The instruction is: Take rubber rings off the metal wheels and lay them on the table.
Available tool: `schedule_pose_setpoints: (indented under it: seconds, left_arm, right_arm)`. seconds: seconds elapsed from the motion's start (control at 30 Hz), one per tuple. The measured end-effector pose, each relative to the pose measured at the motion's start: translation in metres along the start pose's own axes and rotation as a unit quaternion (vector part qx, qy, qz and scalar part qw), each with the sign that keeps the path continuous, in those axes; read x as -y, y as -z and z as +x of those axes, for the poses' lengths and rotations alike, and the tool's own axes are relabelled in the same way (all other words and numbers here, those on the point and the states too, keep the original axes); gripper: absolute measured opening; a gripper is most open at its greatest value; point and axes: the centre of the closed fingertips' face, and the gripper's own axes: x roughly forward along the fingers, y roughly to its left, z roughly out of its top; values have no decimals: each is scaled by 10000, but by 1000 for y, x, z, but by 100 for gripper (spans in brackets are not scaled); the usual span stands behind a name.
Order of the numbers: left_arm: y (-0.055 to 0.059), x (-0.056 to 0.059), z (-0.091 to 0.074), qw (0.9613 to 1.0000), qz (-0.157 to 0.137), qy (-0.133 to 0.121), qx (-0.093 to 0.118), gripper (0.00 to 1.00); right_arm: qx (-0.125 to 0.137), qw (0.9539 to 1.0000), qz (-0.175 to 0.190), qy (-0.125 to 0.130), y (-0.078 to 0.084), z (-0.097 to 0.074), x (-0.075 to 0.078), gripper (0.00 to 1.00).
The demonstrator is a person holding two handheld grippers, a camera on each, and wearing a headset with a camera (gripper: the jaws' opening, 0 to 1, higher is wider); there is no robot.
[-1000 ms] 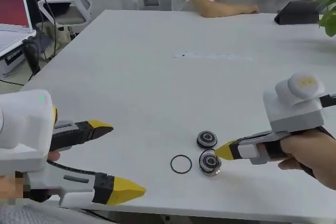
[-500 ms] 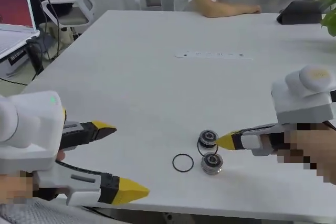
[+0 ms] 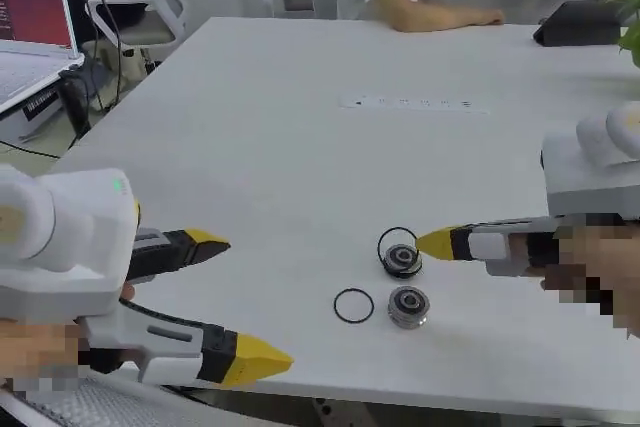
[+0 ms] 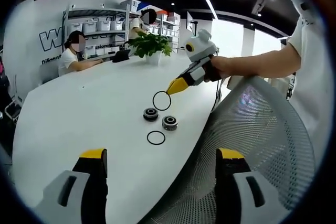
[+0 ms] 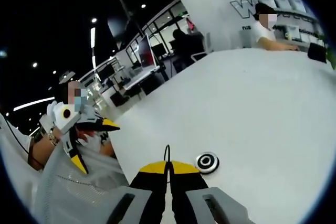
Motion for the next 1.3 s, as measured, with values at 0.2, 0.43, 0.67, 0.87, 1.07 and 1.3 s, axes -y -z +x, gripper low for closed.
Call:
schedule_pose_setpoints:
  seconds: [0.2, 0.43, 0.67, 0.87, 1.07, 1.3]
  left_arm:
    - [-4, -4, -1, 9999, -38, -75, 110, 83]
    - [3, -3, 2, 9999, 87, -74, -119, 83]
    - [2, -3, 2, 9999, -124, -26, -6, 88]
    - [3, -2, 3, 9999, -129, -17, -24, 89]
    - [5, -2, 3, 9999, -77, -26, -102, 91]
    - [4, -4, 3, 9999, -78, -72, -60, 92]
  right_arm:
    - [110, 9998, -13, -163, -7, 1, -13, 0]
    - [98, 9987, 64, -498, -13, 6, -31, 0]
    - [-30, 9979, -170, -629, -13, 13, -46, 0]
    - [-83, 9969, -327, -711, -16, 18, -56, 0]
    - [-112, 9958, -454, -782, -20, 23, -64, 0]
    - [-201, 9948, -577, -817, -18, 30, -69, 0]
